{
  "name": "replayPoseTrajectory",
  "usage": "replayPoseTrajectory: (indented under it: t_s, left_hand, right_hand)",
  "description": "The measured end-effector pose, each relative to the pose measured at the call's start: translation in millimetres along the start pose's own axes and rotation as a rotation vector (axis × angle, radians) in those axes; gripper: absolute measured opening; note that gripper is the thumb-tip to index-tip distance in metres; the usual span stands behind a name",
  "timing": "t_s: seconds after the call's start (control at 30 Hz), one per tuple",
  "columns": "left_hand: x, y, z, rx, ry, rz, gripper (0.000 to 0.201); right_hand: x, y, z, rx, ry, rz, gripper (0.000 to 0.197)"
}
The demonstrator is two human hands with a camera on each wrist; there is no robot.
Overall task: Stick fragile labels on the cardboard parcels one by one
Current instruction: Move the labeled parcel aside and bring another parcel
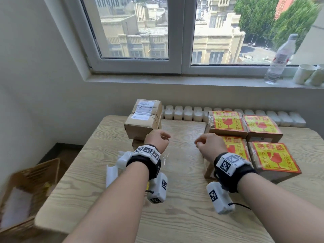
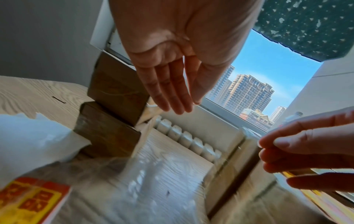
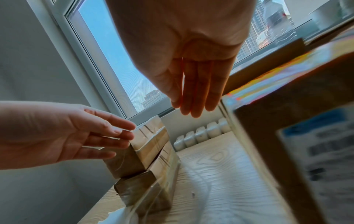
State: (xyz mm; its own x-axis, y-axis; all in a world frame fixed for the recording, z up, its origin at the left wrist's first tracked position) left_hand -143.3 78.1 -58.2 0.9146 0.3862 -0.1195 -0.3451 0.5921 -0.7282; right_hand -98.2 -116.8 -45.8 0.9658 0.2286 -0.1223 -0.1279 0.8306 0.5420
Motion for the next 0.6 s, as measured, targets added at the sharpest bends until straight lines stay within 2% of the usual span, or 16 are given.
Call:
replayPoseTrajectory:
  t_s: [0.17,0.4,0.5,0.6]
  left_hand:
    - [26.9,29.9,57.7,-0.04,-0.123,0.058,0.019]
    - [82.6,63.4,121.6,-0.036,-0.259,0.052,0.015]
    - [112.9,79.3,132.8,-0.06,-0.252,0.06,0.012]
    - [142.8,100.7,127.3,-0.115,-0.17,0.115,0.028]
  right_hand:
    - [25.4,45.8,-24.5,-0.017,0.047,-0.013,0.023]
    - [74.3,93.2,-51.9,0.092,0.038,-0.073,0.022]
    - [92.2,105.8,-67.6,0.113,0.027,-0.107,0.022]
    - [105.8,113.7,-85.4,0.123,0.018,-0.126,0.026]
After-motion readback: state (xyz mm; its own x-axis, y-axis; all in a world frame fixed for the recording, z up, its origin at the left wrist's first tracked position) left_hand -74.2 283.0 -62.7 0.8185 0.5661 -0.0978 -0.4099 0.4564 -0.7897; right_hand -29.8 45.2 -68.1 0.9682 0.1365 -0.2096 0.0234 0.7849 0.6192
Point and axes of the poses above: each hand's wrist, its own x-axis towards the middle knuckle, its own z-axis out of the back of the hand, y = z × x, the point moved 5 cm from there along x, towards the middle knuckle, and after that the axes turned 3 degrees about -z, right-handed, at the moved point
